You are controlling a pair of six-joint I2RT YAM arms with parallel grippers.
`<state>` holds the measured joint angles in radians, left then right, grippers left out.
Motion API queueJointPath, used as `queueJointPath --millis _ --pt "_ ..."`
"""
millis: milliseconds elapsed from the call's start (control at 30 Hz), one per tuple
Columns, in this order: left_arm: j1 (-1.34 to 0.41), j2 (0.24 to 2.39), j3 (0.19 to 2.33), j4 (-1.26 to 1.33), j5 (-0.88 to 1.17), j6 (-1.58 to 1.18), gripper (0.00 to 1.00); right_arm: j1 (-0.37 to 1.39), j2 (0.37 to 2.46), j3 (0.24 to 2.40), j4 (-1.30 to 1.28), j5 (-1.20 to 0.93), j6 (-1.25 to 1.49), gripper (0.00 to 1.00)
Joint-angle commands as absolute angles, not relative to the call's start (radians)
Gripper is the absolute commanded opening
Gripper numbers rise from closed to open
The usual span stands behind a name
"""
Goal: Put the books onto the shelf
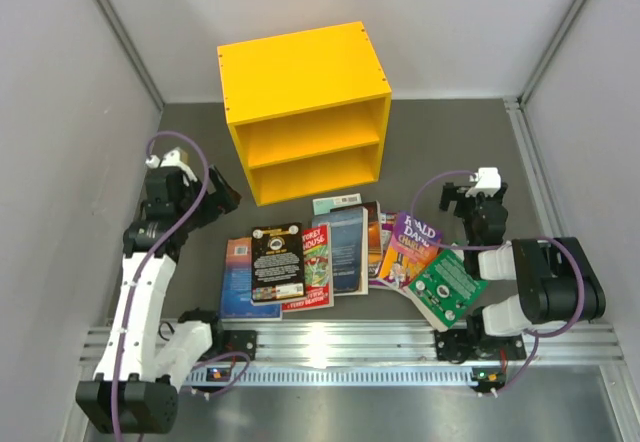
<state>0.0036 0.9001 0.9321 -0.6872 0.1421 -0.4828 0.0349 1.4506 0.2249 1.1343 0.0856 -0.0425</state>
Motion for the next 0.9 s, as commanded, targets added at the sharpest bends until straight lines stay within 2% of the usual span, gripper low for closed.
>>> queueJointPath --millis 0,67,233,367,400,500,567,667,733,867 --pt "0.003 0.842 0.957 -0.770 0.017 -0.561 0.99 0.029 1.450 0.256 1.160 0.091 -0.023 1.00" --pt "0.003 0.822 1.005 -0.836 -0.041 -0.572 0.99 0.028 1.450 0.256 1.160 0.091 -0.023 1.00" --pt "0.005 0.711 1.058 -0.825 0.070 -0.445 0.99 0.023 1.450 0.258 1.155 0.087 -0.017 1.00" --pt "0.003 0.637 1.054 -0.934 -0.147 -0.630 0.99 0.021 1.450 0.258 1.157 0.087 -0.017 1.00" --pt "0.003 0.632 1.045 -0.937 -0.147 -0.643 0.99 0.021 1.450 0.258 1.157 0.089 -0.018 1.00" --pt "0.003 0.676 1.022 -0.978 -0.094 -0.618 0.99 0.058 1.405 0.268 1.129 0.332 0.044 1.00" --pt "0.003 0.754 1.022 -1.017 -0.068 -0.607 0.99 0.060 1.305 0.314 0.912 0.506 0.115 1.00" --pt "0.003 0.819 1.002 -1.074 -0.034 -0.611 0.99 0.058 1.203 0.440 0.688 0.546 0.155 1.00" --pt "0.003 0.801 0.994 -1.066 -0.008 -0.598 0.99 0.057 1.163 0.541 0.603 0.476 0.182 1.00" --pt "0.003 0.744 0.983 -1.051 0.009 -0.594 0.99 0.061 1.021 0.794 0.165 0.312 0.464 1.00"
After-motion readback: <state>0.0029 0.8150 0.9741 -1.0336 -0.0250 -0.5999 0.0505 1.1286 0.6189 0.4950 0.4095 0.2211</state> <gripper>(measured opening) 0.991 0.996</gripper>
